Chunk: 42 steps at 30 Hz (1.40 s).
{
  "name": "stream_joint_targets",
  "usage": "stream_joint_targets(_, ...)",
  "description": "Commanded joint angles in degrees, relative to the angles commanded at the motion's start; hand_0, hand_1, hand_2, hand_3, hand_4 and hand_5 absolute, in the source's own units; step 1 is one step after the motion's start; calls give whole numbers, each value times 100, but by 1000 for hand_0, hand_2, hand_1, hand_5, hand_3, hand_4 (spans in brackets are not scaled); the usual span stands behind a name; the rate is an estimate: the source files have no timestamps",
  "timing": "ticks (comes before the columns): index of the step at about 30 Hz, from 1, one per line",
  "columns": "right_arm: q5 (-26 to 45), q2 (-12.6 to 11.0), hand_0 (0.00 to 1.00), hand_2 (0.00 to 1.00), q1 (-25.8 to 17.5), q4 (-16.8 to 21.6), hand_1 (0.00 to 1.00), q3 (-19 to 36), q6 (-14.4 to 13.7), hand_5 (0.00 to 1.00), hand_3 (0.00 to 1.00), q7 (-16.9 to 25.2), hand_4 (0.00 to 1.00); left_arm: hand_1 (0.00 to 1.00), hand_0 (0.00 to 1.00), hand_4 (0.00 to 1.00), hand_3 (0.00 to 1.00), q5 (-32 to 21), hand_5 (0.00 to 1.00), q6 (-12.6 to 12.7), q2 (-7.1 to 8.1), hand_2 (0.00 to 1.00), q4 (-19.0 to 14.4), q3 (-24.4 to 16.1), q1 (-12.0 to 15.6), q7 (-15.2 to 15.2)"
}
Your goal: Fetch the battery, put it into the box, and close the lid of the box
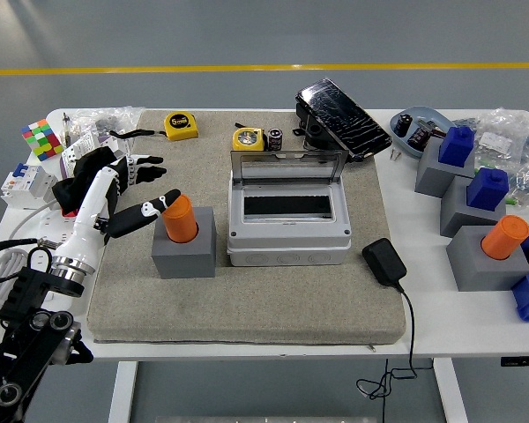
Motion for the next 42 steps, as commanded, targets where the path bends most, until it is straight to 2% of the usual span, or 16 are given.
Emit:
stream_joint_targets(1, 21, 3, 641, 675, 2, 0, 666, -18, -1, 594, 605, 4, 989, 756, 741, 998, 743, 1, 397, 6, -7, 744, 5, 8, -4, -18)
stream_joint_targets(2, 54, 8, 640, 675, 4, 0, 666, -47, -1, 594, 606, 9, 989, 799, 788, 998, 785, 1, 387, 12, -18, 820, 13, 23, -10, -42)
stream_joint_targets(13, 24, 31, 639, 675, 7, 0, 667, 92, -26, 594, 606, -5, 989, 802, 790, 998, 787, 61, 383, 70, -86, 822, 151, 295, -89, -289)
stream_joint_targets(14, 19, 34, 641, 675, 5, 0, 666, 106, -27, 594, 606, -7, 989, 794, 771, 998, 781, 79, 335, 74, -100, 809, 171, 304, -91, -294)
stream_joint_targets(19, 69, 62, 641, 675, -3, 0, 666, 93, -33, 594, 606, 4, 989, 794, 771, 998, 781, 140, 335, 97, -132, 809, 311, 362, -119, -316)
stream_joint_targets(20, 90, 68, 641, 674, -2, 0, 666, 78, -33, 595, 606, 7, 990, 712, 667, 998, 759, 151, 159, 98, -141, 732, 341, 365, -123, -315)
stream_joint_targets(31, 157, 105, 641, 675, -17, 0, 666, 109, -52, 594, 606, 16, 989, 693, 624, 998, 746, 78, 128, 137, -221, 721, 561, 502, -206, -486)
stream_joint_targets(32, 150, 108, 641, 675, -18, 0, 667, 121, -53, 594, 606, 14, 989, 643, 513, 998, 727, 51, 45, 144, -238, 665, 588, 519, -213, -519)
stream_joint_targets(37, 191, 122, 641, 675, -28, 0, 667, 104, -57, 594, 606, 22, 989, 643, 513, 998, 727, -145, 45, 165, -280, 665, 694, 627, -251, -650)
stream_joint_targets(38, 199, 126, 641, 675, -30, 0, 667, 99, -57, 595, 605, 23, 990, 571, 437, 998, 706, -183, 2, 168, -291, 598, 722, 650, -259, -674)
stream_joint_targets(42, 243, 140, 641, 675, -34, 0, 667, 81, -59, 595, 605, 30, 990, 571, 437, 998, 706, -383, 2, 184, -348, 598, 838, 738, -305, -792)
